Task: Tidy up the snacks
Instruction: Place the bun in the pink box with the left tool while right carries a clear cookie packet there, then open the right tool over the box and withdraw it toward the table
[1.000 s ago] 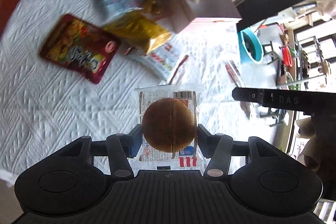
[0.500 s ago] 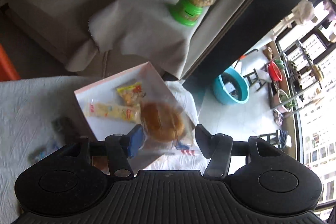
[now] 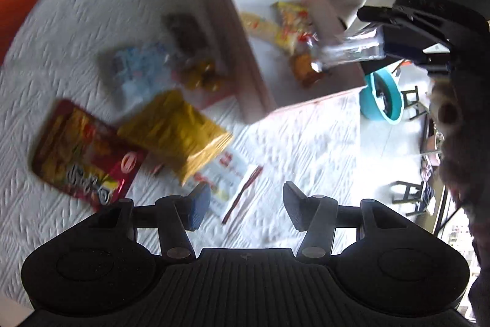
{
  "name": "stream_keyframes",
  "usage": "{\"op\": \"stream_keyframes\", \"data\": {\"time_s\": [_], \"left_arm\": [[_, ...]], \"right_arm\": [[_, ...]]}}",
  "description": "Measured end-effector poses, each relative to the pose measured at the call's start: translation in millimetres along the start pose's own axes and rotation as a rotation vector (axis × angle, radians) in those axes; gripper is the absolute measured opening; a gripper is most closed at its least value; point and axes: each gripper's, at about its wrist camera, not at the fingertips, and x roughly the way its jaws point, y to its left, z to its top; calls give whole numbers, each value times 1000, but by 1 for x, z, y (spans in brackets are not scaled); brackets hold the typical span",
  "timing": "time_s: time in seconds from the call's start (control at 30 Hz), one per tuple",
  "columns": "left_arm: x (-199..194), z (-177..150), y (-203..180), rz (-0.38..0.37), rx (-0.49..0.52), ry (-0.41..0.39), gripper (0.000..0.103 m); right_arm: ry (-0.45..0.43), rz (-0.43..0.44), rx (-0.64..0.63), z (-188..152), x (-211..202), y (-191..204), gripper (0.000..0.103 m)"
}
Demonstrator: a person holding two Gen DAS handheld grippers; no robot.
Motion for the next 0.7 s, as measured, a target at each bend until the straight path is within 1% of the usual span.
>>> {"op": "stream_keyframes", "data": {"time_s": [0.03, 0.1, 0.13, 0.23, 0.27, 0.3, 0.37, 0.47, 0.53, 0.57, 0.6, 0.7], "left_arm": [[5, -5, 10, 2, -3, 10, 58], [15, -9, 31, -2, 4, 20, 58], [20, -9, 40, -8, 12, 23, 58], [32, -2, 64, -57, 71, 18, 57], [33, 3, 72, -74, 92, 14, 57], [32, 7, 80, -92, 115, 8, 57], [25, 17, 96, -111, 158, 7, 57], [13, 30, 121, -137, 239, 1, 57], [10, 39, 138, -145, 268, 9, 57], [9, 44, 145, -151, 278, 18, 57], [9, 49, 150, -154, 289, 25, 57], [9, 64, 156, -170, 339, 35, 57]], "right_arm": [[12, -24, -1, 3, 15, 0, 69], [46, -123, -2, -3, 48, -2, 68], [54, -170, -7, -10, 61, -2, 68], [70, -279, -20, -41, 89, 0, 63], [68, -307, -27, -53, 95, 3, 63], [38, -353, -64, -64, 99, 11, 63], [24, -457, -129, -80, 107, 32, 63], [30, -500, -142, -104, 112, 58, 63], [27, -541, -134, -122, 114, 75, 62], [16, -555, -97, -129, 112, 80, 60], [24, -541, -33, -135, 111, 81, 60], [26, -523, 85, -152, 103, 87, 60]]}}
